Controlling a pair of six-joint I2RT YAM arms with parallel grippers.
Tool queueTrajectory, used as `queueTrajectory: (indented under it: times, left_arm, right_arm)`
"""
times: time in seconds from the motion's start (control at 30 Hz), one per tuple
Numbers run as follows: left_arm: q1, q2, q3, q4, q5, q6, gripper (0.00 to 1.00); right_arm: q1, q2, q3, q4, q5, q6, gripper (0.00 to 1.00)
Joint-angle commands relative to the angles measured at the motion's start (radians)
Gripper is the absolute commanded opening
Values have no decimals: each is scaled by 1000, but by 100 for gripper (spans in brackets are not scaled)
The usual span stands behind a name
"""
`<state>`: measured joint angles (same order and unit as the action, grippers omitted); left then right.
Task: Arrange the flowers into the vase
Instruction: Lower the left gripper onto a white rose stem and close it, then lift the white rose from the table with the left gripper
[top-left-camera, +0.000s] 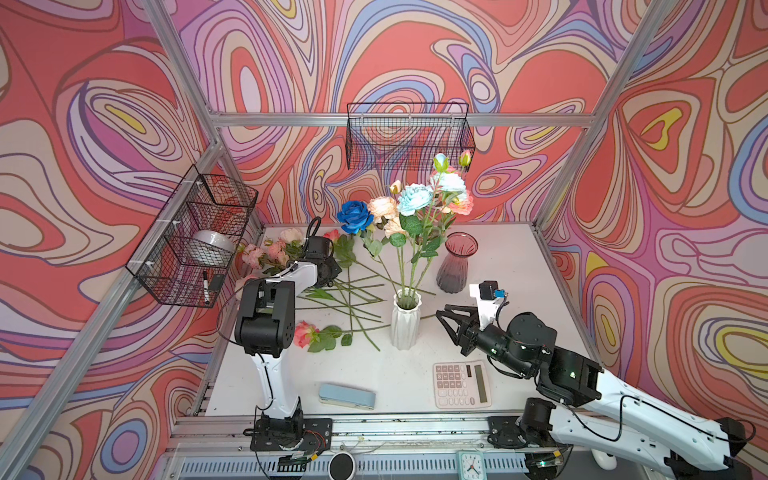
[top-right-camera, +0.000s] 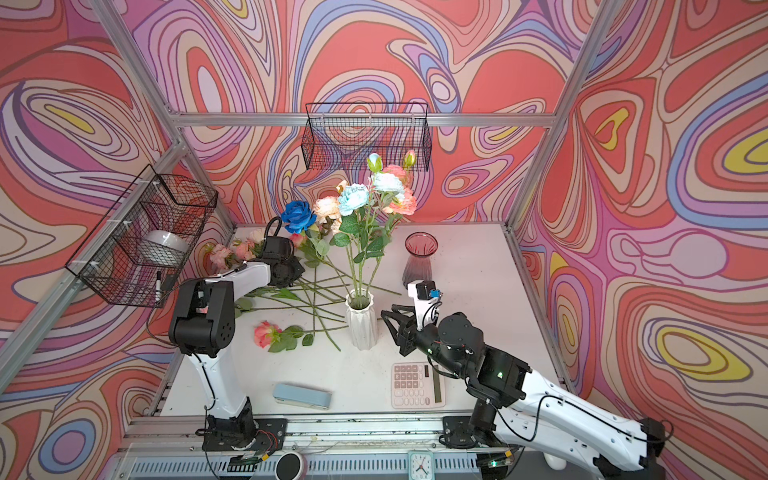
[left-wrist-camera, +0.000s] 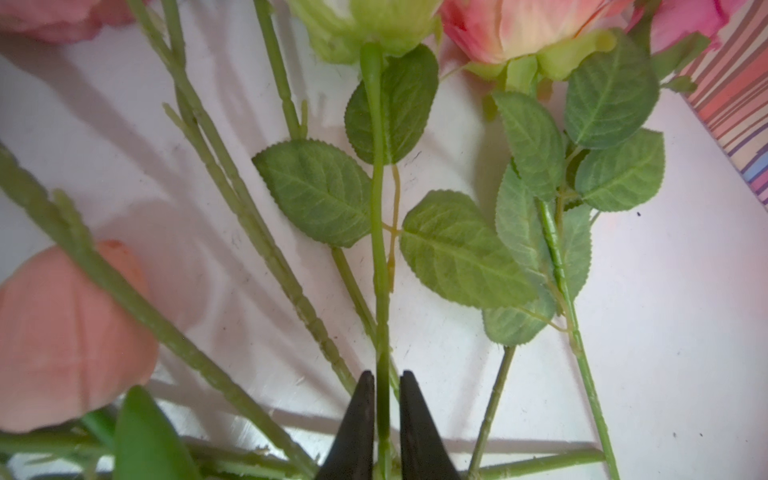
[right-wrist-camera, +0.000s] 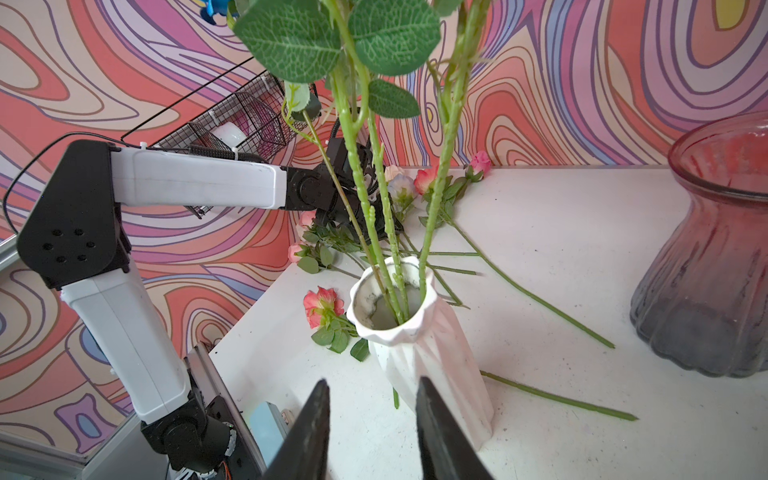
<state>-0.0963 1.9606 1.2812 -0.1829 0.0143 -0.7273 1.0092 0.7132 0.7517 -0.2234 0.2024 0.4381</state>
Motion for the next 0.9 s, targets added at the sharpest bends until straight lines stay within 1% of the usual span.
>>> queueTrajectory:
  times: [0.0,0.07,0.1,0.4,0.63,0.8,0.87]
  left_arm:
    - [7,-2,1,-1,3,15,6]
    - [8,-34,-4,5,9,14,1]
    - [9,-56,-15,18,13,11,0]
    - [8,-356,-103,51,1,0,0]
    - [4,-675,-244,67,19,-37,0]
    - [-20,-885,-299,21,29,-14,0]
    - [-42,-971,-318,-9,32,-1,0]
  right_arm:
    - [2,-14,12,-7,17,-4,35]
    - [1,-13,12,-7,19,-6,35]
    - [2,-13,13,-7,18,-6,35]
    - [2,-5,20,-2,19,-12,35]
    - [2,-6,31,1,12,-10,37]
    - [2,12,47,9,-8,-14,39]
    - [2,24,54,19,-44,-21,41]
